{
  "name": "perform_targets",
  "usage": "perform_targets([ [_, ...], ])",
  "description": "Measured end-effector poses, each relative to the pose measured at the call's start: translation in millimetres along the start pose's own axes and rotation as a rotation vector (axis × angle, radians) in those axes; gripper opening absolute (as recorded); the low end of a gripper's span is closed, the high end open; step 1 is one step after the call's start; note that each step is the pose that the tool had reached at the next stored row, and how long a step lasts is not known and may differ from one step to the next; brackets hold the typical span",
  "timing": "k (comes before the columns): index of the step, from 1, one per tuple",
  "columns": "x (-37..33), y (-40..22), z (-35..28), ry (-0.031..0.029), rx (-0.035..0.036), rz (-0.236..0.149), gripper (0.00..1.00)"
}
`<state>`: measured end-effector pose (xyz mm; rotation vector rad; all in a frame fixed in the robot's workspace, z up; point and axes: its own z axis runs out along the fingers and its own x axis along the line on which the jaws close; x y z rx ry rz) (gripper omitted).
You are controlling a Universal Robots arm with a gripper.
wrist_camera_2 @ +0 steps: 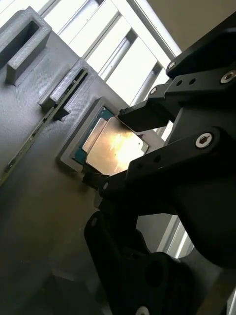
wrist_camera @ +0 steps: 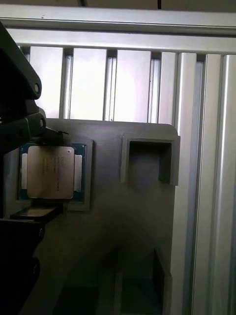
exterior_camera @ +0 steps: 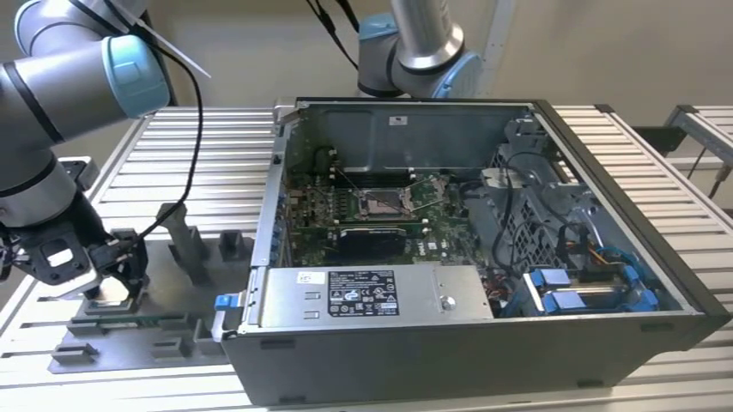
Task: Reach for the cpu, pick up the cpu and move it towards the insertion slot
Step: 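Pick up the cpu and move it towards the insertion slot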
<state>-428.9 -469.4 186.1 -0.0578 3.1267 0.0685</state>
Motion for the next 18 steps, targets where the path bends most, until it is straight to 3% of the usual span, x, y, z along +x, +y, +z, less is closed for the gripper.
perform_targets([
  [6, 0.0, 0.0, 0.1, 0.0000, -0.0001, 0.000, 1.00],
  [7, 0.0, 0.0, 0.1, 0.0000, -0.0001, 0.000, 0.00],
  [16, 0.0, 0.0, -0.1, 0.0001, -0.0002, 0.000, 0.00],
  [18, 0.0, 0.3, -4.7, 0.0001, -0.0004, 0.000, 0.00],
])
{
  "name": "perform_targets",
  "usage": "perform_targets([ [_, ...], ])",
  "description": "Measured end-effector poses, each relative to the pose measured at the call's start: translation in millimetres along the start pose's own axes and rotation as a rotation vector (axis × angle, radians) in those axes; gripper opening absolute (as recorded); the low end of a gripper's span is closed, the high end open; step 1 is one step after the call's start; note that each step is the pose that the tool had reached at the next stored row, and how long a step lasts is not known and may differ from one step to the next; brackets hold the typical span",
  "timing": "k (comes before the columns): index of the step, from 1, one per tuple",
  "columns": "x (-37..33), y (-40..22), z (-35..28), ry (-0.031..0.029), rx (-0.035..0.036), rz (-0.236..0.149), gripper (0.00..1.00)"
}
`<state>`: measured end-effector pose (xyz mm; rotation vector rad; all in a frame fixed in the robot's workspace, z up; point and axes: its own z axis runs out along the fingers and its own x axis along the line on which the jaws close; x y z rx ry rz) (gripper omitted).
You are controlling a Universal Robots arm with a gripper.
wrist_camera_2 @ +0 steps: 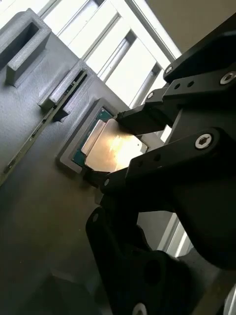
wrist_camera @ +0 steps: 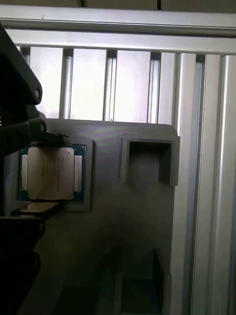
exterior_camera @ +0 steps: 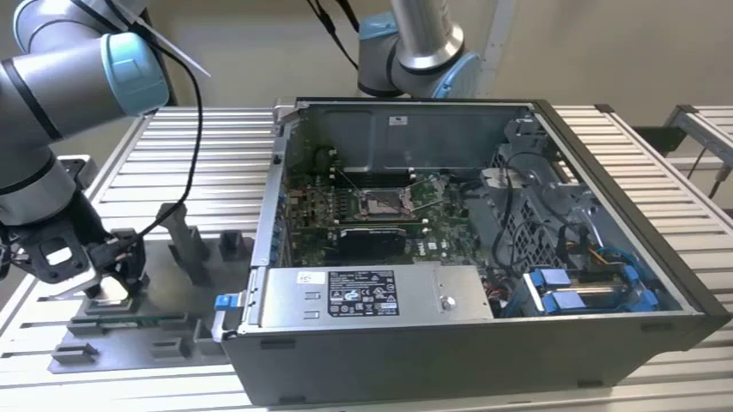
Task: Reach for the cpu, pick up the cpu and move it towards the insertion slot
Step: 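Pick up the cpu and move it towards the insertion slot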
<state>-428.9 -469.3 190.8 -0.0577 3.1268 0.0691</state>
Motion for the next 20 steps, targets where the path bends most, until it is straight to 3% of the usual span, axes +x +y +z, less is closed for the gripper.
perform_targets([
  [7, -0.3, 0.9, -22.1, 0.0002, 0.0000, 0.000, 0.00],
  [20, -0.7, 2.0, -45.8, 0.0001, 0.0000, 0.000, 0.00],
])
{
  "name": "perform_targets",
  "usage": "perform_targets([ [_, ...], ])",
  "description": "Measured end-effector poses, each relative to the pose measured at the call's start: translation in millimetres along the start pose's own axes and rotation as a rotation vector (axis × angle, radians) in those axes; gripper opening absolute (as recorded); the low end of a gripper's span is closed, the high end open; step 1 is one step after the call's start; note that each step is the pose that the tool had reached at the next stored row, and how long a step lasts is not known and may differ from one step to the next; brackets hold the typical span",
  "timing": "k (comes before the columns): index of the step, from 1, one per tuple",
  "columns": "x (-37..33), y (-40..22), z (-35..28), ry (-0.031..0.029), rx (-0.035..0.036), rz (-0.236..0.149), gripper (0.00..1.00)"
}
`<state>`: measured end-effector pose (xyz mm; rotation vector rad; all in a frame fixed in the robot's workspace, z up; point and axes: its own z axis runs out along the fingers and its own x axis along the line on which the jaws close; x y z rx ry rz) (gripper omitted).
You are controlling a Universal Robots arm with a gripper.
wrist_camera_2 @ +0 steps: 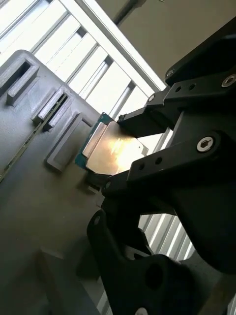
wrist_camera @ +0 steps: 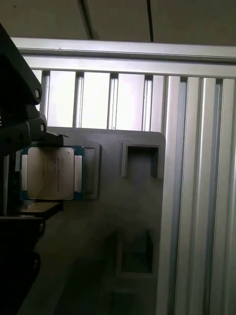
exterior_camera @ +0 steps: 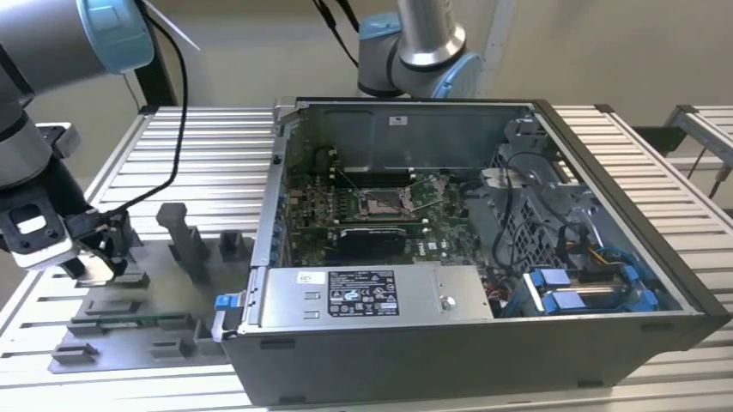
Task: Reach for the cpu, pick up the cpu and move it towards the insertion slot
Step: 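Pick up the cpu and move it towards the insertion slot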
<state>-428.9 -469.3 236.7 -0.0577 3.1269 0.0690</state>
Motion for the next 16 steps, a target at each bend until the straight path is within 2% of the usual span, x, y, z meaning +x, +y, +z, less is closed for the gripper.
perform_targets([
  [8, -0.2, 0.6, -14.0, 0.0000, 0.0002, 0.000, 0.00],
  [16, -0.4, 1.4, -31.8, 0.0000, 0.0004, 0.000, 0.00],
])
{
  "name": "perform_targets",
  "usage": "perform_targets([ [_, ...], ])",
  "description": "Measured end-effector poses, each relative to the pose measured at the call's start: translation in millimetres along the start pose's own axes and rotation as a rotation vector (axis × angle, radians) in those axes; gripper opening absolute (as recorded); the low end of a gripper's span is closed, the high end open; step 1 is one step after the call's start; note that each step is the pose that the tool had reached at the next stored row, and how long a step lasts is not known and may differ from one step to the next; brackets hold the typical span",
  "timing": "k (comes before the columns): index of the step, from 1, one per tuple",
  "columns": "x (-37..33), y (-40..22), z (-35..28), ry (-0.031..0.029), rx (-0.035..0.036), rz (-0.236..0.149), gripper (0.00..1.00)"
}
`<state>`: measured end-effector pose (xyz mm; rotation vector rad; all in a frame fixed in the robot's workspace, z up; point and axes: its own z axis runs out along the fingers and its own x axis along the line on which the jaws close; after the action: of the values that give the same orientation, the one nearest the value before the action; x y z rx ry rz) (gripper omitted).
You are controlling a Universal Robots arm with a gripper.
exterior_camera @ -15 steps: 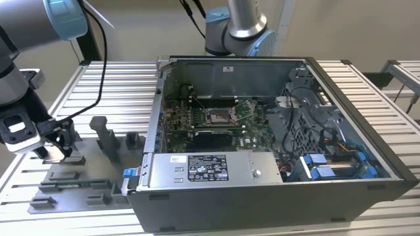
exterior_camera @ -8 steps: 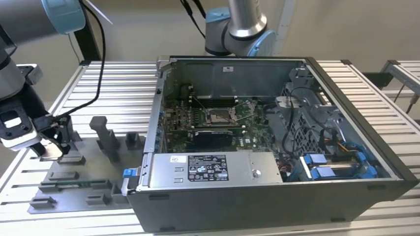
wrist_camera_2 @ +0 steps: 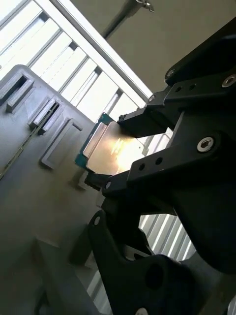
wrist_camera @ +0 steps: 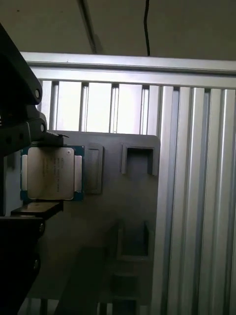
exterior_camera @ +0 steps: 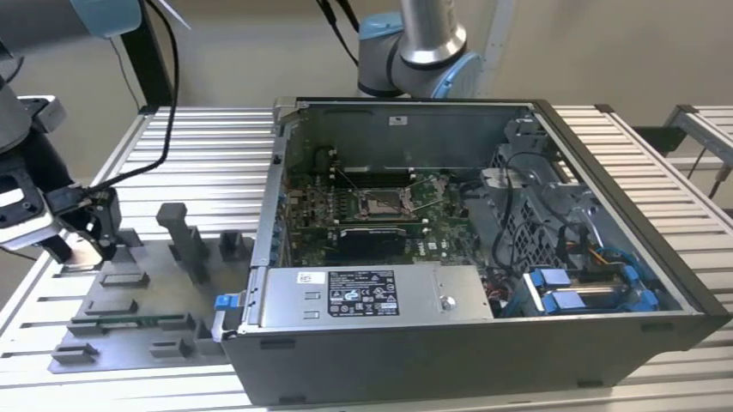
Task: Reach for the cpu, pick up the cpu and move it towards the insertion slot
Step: 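Pick up the cpu and move it towards the insertion slot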
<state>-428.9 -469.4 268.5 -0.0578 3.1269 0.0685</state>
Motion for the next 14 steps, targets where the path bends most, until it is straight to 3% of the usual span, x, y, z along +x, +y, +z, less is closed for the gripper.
perform_targets([
  [14, -0.5, 1.4, -31.5, 0.0000, 0.0004, 0.000, 0.00],
])
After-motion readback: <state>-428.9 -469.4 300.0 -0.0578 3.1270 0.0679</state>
